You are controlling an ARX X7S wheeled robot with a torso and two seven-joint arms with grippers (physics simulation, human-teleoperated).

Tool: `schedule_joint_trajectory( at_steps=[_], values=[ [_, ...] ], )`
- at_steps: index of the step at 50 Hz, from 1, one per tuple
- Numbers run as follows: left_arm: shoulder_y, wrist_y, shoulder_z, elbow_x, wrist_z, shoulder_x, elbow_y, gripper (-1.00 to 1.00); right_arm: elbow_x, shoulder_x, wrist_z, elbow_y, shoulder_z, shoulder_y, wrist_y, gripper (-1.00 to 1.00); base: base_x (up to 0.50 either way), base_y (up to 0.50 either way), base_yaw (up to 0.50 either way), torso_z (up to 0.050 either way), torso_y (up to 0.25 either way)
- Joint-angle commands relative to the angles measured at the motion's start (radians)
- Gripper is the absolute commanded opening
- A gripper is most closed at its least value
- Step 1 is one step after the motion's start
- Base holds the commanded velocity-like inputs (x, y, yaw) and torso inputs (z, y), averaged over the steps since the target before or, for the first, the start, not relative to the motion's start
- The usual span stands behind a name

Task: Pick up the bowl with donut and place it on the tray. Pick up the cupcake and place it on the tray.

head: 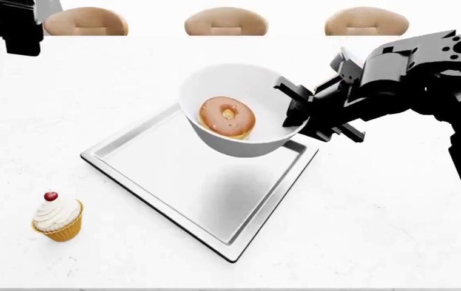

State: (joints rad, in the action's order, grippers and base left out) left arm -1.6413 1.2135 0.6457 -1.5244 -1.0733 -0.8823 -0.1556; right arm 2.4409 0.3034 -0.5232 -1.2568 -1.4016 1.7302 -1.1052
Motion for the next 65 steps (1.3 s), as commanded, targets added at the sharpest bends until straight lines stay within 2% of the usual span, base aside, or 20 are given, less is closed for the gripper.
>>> schedule_joint_trajectory(
  at_steps=[1, 17, 46, 47, 65],
  values=[
    [0.004, -0.006, 0.005, 0.006, 0.005, -0.002, 0.002, 1.00, 0.042, -0.025, 0.134, -0.050, -0.086, -0.012, 0.004, -1.00, 0.00, 0.00, 0.00, 0.000, 0.000],
    [0.014, -0.018, 0.004, 0.004, 0.002, -0.008, 0.000, 1.00, 0.160, -0.053, 0.248, -0.050, -0.299, -0.020, 0.030, -1.00, 0.00, 0.00, 0.00, 0.000, 0.001],
    [0.010, -0.026, 0.007, 0.004, 0.004, -0.014, 0.001, 1.00, 0.398, -0.061, 0.358, -0.050, -0.602, 0.013, 0.074, -1.00, 0.00, 0.00, 0.00, 0.001, 0.000],
    [0.011, -0.027, 0.007, 0.004, 0.005, -0.015, 0.001, 1.00, 0.402, -0.061, 0.365, -0.050, -0.612, 0.017, 0.077, 1.00, 0.00, 0.00, 0.00, 0.000, 0.000],
    [0.024, -0.039, 0.003, -0.006, -0.001, -0.029, -0.009, 1.00, 0.448, -0.073, 0.434, -0.049, -0.750, 0.048, 0.082, 1.00, 0.00, 0.00, 0.00, 0.000, 0.000]
  ],
)
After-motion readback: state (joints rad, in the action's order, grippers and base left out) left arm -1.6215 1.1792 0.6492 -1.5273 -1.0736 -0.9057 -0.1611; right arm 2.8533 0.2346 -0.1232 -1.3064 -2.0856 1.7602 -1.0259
